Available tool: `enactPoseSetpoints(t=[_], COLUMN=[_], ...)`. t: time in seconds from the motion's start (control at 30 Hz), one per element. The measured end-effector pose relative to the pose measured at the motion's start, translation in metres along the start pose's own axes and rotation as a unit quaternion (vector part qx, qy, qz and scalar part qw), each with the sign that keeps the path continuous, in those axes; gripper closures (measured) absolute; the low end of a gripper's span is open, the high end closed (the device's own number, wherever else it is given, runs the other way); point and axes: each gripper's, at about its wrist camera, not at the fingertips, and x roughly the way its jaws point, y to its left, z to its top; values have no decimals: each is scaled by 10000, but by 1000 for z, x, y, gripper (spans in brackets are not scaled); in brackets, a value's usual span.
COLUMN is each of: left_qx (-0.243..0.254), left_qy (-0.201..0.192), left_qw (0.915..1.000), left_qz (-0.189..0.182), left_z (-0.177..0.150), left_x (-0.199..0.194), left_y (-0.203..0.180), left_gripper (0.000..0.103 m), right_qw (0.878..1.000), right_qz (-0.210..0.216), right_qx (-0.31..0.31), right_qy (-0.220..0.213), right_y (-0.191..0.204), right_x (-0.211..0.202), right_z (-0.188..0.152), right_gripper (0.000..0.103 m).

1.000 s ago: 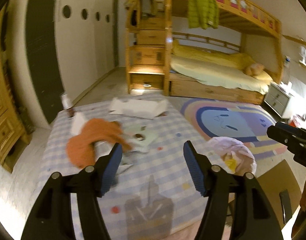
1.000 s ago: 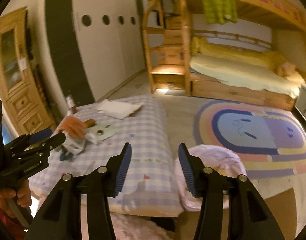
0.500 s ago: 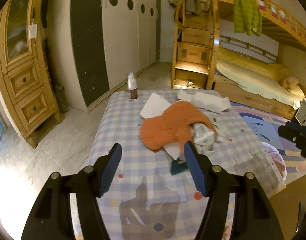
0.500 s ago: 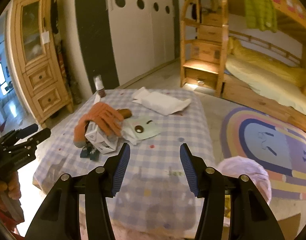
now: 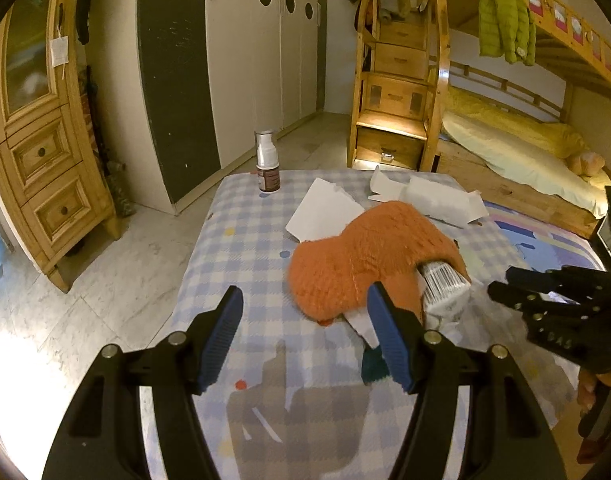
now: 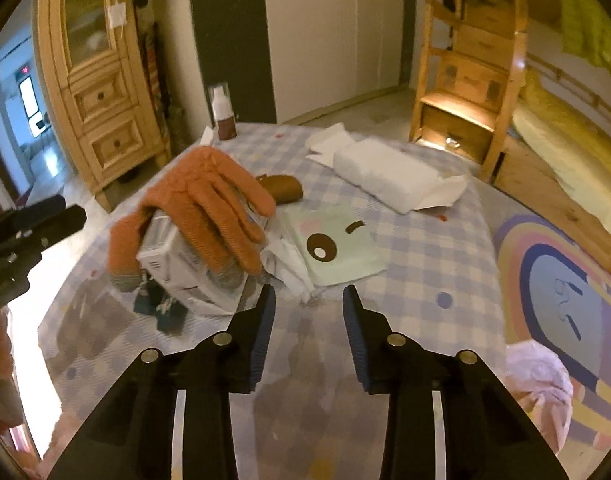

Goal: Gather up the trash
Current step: 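Grasp the orange glove with the left tool while the right tool grasps a white paper sheet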

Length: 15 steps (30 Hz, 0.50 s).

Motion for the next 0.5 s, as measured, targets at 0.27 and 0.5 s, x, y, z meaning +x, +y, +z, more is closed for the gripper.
enactPoseSetpoints(t=[0.27, 0.5], left_qx=[-70, -86], left_qy=[37, 13], left_qw=[10000, 9999], left_qz=[-61, -149], left_z=[7, 7], left_x=[8, -3], left_y=[-1, -3], left_gripper=[40, 33], right_qw=[9992, 9994], right_qz=[36, 256], right_qx=[-279, -220], right_qy=[281, 94], right_y=[6, 5], right_x=[36, 25], right_z=[11, 11], right_gripper=[68, 102])
